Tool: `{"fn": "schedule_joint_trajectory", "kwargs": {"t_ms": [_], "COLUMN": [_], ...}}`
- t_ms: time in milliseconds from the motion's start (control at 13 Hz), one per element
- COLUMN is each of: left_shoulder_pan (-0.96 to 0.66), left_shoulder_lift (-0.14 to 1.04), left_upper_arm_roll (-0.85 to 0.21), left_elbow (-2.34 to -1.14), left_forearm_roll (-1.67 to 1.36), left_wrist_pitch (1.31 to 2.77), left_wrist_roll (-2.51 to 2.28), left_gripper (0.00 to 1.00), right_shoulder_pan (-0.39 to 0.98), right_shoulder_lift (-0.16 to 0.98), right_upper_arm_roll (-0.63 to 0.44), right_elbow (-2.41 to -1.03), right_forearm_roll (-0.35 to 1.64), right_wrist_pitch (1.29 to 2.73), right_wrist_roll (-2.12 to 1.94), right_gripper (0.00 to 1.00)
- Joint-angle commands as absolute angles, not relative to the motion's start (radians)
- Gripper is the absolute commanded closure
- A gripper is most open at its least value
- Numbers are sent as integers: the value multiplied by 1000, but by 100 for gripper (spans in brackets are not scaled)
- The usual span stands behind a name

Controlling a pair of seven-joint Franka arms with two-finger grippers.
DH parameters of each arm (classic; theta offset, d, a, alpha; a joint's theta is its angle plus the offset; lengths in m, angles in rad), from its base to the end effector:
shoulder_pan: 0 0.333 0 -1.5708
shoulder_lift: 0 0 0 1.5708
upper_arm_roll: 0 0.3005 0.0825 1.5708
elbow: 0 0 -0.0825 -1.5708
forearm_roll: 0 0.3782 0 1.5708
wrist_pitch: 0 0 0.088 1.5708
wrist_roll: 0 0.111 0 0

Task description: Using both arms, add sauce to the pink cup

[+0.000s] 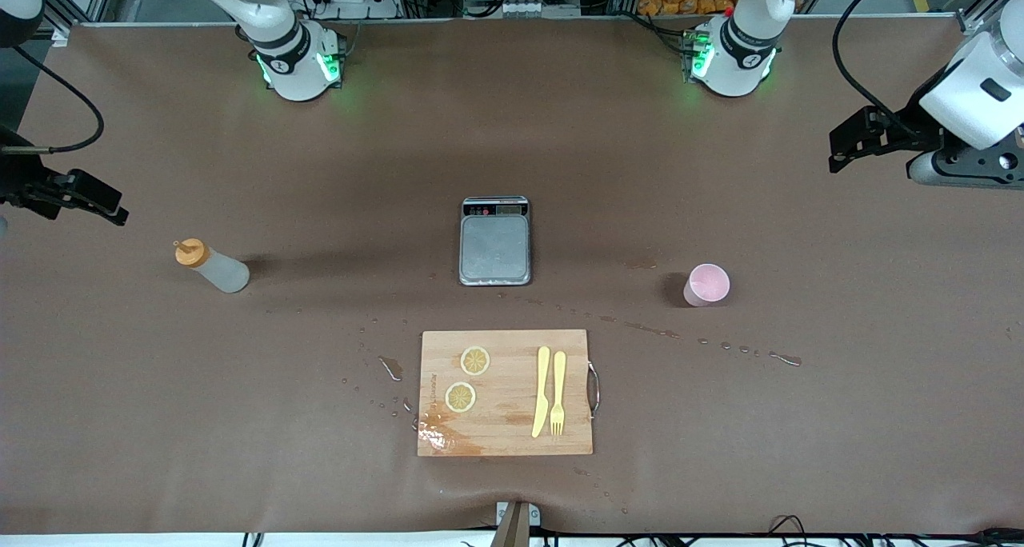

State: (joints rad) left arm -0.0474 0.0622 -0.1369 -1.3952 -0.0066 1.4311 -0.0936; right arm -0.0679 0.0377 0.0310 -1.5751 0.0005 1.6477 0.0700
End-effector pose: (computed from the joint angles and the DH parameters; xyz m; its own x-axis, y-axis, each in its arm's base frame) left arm 0.5433 -0.0993 0.6396 0.9954 -0.0914 -0.0270 -0.0911 -0.9958 0.0126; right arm 0.5665 -0.0212 0.5889 0.9937 -0.1068 0.0347 -0.1067 -0.9943 -0.0041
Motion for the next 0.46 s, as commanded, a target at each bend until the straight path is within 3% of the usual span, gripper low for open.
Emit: {"fn": "schedule_joint_trajectory", "kwargs": {"t_ms": [0, 385], "left_shoulder_pan": [-41, -44], "left_shoulder_lift": [35, 37], "left_upper_arm_roll": [-135, -140], "left_elbow": [-1411, -1404], "left_forearm_roll": [5, -2], "left_wrist_pitch": [1448, 1448], "left_wrist_roll": [-100, -95], "left_gripper": [0, 0], "right_shoulder_pan": [-80, -78], "right_shoulder_lift": [2, 2], "right_upper_arm_roll": [41, 41], "right_elbow": [-1621, -1624], "right_forearm_roll": [-11, -11], "right_wrist_pitch": [1669, 1678], "right_wrist_roll": [74, 74], "right_gripper": [0, 0]}}
